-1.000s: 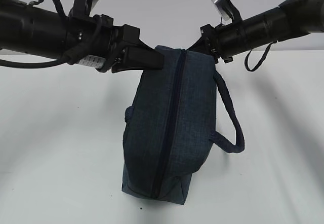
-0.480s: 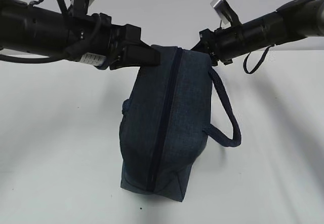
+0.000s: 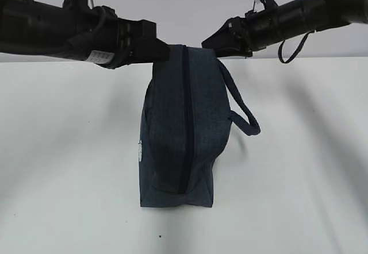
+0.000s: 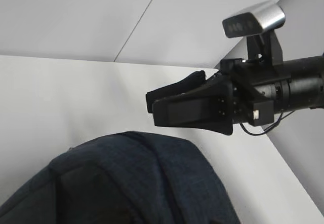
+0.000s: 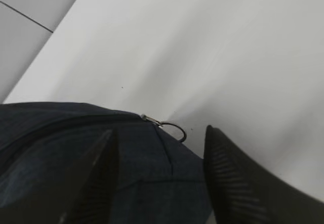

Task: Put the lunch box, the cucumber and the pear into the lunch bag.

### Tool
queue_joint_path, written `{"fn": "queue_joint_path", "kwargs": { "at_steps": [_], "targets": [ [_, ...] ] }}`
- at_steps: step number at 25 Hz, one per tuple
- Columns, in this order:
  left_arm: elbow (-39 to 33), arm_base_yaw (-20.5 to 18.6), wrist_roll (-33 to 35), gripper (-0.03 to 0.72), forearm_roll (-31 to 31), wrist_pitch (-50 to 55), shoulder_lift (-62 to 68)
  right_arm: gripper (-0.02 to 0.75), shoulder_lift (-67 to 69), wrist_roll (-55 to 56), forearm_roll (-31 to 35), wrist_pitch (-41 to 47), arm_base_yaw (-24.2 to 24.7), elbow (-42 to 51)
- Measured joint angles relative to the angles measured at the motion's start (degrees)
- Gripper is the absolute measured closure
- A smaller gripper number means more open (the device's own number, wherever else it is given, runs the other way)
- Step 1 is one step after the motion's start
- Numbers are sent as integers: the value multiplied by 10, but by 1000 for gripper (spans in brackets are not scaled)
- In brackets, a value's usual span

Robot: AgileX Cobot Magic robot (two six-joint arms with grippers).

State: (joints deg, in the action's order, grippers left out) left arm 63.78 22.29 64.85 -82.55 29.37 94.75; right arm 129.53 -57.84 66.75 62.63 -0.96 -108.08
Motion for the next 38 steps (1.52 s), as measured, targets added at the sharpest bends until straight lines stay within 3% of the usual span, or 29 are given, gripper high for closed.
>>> {"fn": "queue_joint_path", "kwargs": {
  "at_steps": [3, 6, 12, 22, 28, 33, 38],
  "targets": [
    [0, 0, 0, 312, -2, -8, -2, 308, -2, 28, -73, 2, 0, -24],
    [0, 0, 0, 267, 3, -19, -2, 308, -18, 75, -164, 8, 0, -39],
    [0, 0, 0, 254, 80, -35, -24, 308, -68, 167, -286, 23, 1, -45],
    [0, -21, -26, 253, 165, -50, -100, 320, -162, 321, -415, 78, 1, -45],
    [0, -61, -135, 253, 297, 0, -129, 322, -231, 388, -459, 86, 1, -45],
    [0, -94, -267, 253, 452, 78, -140, 323, -304, 407, -472, 90, 1, -45],
    [0, -104, -386, 253, 602, 153, -156, 325, -378, 426, -477, 93, 1, -45]
  ]
}}
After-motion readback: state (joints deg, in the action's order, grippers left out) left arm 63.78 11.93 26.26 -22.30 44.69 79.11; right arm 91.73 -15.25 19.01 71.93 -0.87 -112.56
